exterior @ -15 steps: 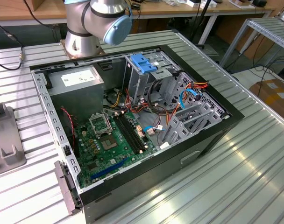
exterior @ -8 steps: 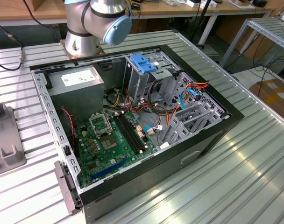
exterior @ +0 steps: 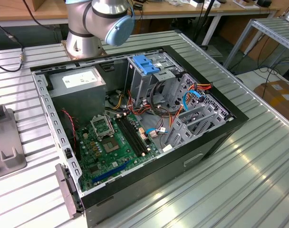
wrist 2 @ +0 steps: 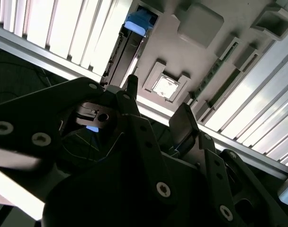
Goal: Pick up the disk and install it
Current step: 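Pick up the disk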
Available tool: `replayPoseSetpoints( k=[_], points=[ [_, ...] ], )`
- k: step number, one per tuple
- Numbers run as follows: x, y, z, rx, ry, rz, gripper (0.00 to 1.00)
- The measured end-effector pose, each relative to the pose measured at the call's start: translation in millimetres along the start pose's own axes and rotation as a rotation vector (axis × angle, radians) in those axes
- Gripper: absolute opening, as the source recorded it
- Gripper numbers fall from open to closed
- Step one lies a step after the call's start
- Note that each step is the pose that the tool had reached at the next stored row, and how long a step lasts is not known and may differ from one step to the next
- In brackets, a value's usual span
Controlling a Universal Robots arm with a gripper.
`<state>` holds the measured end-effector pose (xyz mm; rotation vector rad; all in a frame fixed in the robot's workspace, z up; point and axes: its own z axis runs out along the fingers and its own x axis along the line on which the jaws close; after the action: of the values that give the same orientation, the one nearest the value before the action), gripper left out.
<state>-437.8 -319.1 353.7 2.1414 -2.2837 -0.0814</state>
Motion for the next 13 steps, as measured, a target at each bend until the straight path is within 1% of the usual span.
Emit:
replayPoseSetpoints(
  k=[3,13],
  points=[
    [-2.8,0.2,0.8,0.0001,0.0,0.0,0.54],
    [-17.4,2.4,4.6,0.0003,-0.0002,0.0,0.54]
  ],
)
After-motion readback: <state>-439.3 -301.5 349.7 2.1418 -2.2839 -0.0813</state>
